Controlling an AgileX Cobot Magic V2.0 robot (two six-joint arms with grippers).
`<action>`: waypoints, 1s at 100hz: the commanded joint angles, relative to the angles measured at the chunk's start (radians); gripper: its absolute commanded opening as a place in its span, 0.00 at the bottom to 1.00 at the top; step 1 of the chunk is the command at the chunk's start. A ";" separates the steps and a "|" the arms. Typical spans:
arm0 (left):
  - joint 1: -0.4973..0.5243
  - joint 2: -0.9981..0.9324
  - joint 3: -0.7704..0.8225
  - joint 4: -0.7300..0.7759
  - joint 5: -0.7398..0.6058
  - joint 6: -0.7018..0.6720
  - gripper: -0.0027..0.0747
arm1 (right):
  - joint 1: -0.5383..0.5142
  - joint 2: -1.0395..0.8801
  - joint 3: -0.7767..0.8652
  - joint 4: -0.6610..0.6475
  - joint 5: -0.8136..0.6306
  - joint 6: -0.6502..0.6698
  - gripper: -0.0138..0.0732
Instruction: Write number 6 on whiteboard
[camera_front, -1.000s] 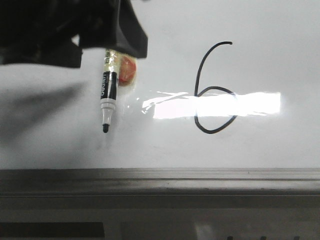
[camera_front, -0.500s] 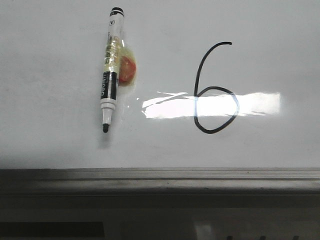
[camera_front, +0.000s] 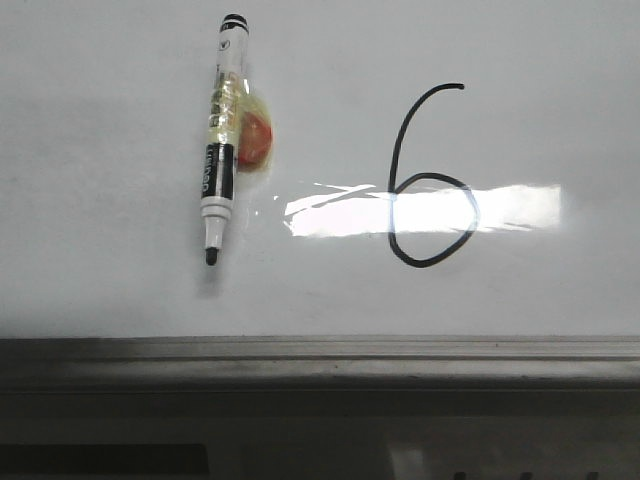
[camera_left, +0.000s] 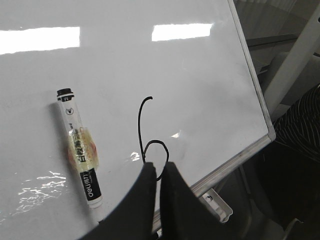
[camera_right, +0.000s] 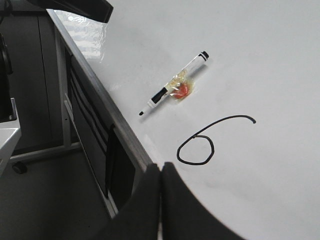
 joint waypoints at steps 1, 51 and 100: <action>-0.010 -0.005 -0.023 0.041 0.023 0.004 0.01 | 0.001 0.014 -0.021 -0.008 -0.070 -0.002 0.09; 0.008 -0.005 0.009 0.371 -0.138 0.004 0.01 | 0.001 0.014 -0.021 -0.011 -0.070 -0.002 0.09; 0.502 -0.091 0.247 1.099 0.067 -0.619 0.01 | 0.001 0.014 -0.021 -0.011 -0.070 -0.002 0.09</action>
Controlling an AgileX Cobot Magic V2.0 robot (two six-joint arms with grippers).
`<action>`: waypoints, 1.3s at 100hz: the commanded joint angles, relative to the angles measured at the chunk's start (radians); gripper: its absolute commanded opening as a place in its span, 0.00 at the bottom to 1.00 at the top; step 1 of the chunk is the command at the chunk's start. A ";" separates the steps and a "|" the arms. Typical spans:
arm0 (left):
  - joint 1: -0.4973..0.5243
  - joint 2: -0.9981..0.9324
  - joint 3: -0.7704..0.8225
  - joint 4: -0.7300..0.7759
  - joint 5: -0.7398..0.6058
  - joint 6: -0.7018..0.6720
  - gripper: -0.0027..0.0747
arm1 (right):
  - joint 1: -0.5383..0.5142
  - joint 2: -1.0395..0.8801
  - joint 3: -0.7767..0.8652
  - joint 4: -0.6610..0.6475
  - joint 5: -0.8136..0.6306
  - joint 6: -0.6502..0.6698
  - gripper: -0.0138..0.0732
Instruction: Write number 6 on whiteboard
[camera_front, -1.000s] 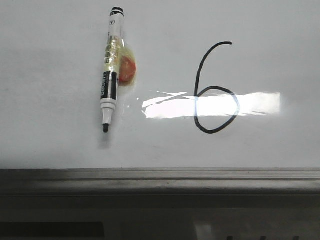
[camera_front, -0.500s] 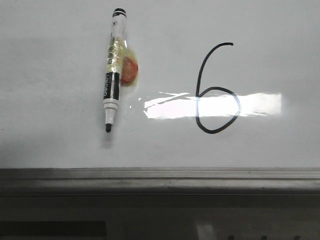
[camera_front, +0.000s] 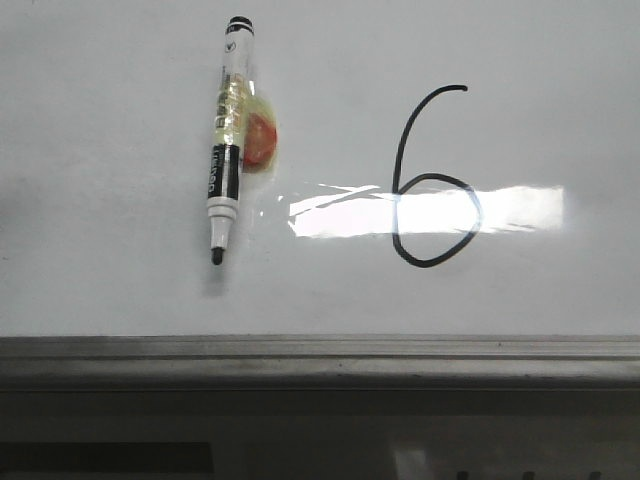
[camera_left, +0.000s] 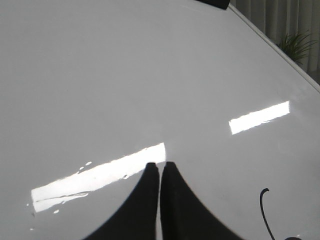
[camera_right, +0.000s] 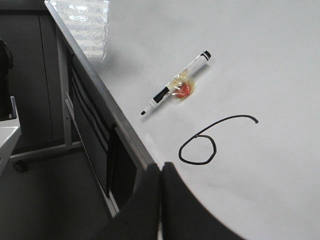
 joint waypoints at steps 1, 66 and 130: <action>0.089 -0.041 0.036 0.214 0.024 -0.197 0.01 | 0.001 0.016 -0.021 -0.012 -0.074 -0.002 0.09; 0.805 -0.596 0.412 0.828 0.551 -0.875 0.01 | 0.001 0.016 -0.021 -0.012 -0.074 -0.002 0.09; 0.981 -0.733 0.412 0.842 0.879 -0.875 0.01 | 0.001 0.016 -0.021 -0.012 -0.074 -0.002 0.09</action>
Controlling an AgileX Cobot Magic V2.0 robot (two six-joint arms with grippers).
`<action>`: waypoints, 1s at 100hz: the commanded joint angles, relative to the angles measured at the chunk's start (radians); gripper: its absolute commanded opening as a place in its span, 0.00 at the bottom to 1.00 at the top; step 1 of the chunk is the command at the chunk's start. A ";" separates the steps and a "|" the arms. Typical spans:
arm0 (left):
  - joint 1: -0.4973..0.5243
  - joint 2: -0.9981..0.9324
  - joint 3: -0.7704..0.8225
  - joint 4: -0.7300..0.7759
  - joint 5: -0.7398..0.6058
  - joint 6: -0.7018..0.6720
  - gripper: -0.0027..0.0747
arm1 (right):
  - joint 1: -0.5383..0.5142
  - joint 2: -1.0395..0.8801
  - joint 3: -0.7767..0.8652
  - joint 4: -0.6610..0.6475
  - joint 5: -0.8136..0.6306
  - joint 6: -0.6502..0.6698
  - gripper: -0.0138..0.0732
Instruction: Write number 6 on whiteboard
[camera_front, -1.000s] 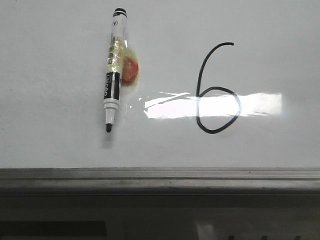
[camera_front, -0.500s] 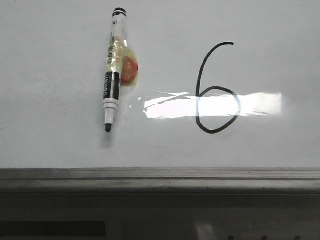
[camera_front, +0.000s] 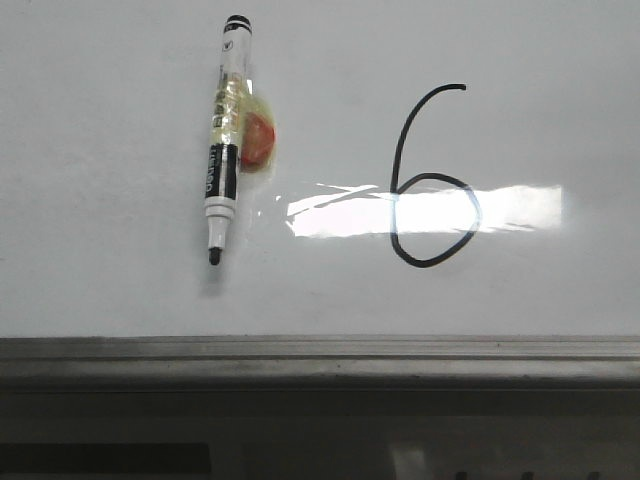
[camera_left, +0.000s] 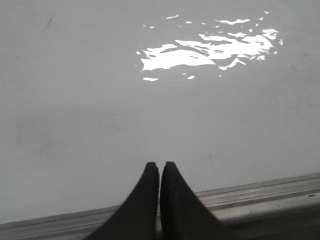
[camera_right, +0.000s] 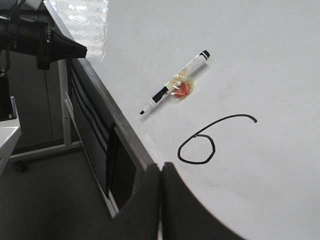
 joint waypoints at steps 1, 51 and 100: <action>0.003 -0.029 0.022 -0.008 -0.070 -0.012 0.01 | 0.001 0.016 -0.021 -0.012 -0.074 -0.002 0.09; 0.003 -0.029 0.022 -0.008 -0.070 -0.012 0.01 | 0.001 0.016 -0.021 -0.012 -0.074 -0.002 0.09; 0.003 -0.029 0.022 -0.008 -0.070 -0.012 0.01 | -0.463 0.016 0.308 -0.061 -0.592 0.113 0.09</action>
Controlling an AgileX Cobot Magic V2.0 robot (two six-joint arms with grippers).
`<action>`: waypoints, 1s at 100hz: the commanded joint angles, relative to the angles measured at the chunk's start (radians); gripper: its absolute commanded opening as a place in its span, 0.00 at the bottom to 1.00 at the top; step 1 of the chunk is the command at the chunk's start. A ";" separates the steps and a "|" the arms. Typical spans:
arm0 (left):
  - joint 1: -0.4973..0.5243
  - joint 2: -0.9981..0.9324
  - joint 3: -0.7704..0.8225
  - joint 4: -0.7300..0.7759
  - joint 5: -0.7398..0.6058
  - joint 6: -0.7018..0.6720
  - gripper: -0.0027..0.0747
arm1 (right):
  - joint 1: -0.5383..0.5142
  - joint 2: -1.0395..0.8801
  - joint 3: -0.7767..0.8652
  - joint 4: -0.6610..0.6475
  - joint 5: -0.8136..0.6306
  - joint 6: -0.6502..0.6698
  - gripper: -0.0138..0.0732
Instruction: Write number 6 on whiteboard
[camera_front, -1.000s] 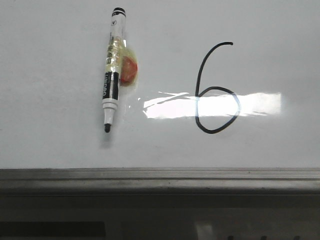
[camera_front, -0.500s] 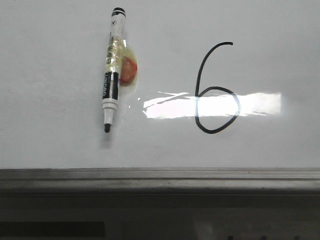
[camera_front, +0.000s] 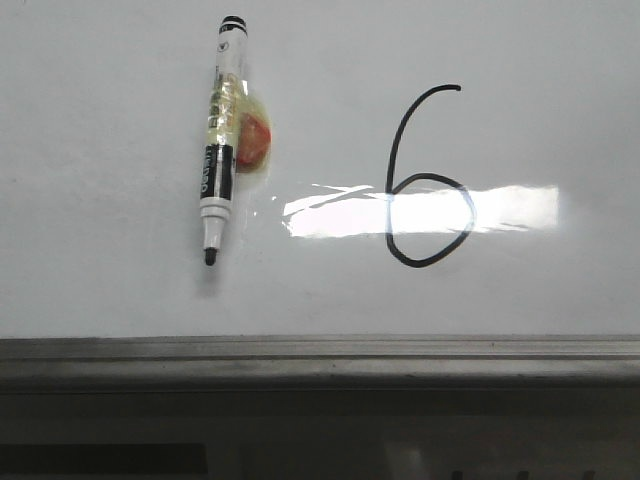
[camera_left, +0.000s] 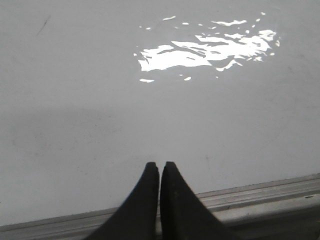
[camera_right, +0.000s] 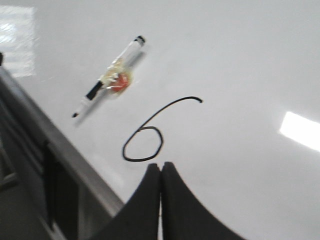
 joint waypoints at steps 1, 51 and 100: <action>0.003 -0.029 0.022 -0.008 -0.070 -0.012 0.01 | -0.147 0.016 0.047 0.015 -0.227 0.012 0.09; 0.003 -0.029 0.022 -0.008 -0.070 -0.012 0.01 | -0.854 -0.152 0.299 0.214 -0.147 0.012 0.09; 0.003 -0.029 0.022 -0.010 -0.070 -0.012 0.01 | -0.888 -0.154 0.304 0.212 -0.062 0.012 0.09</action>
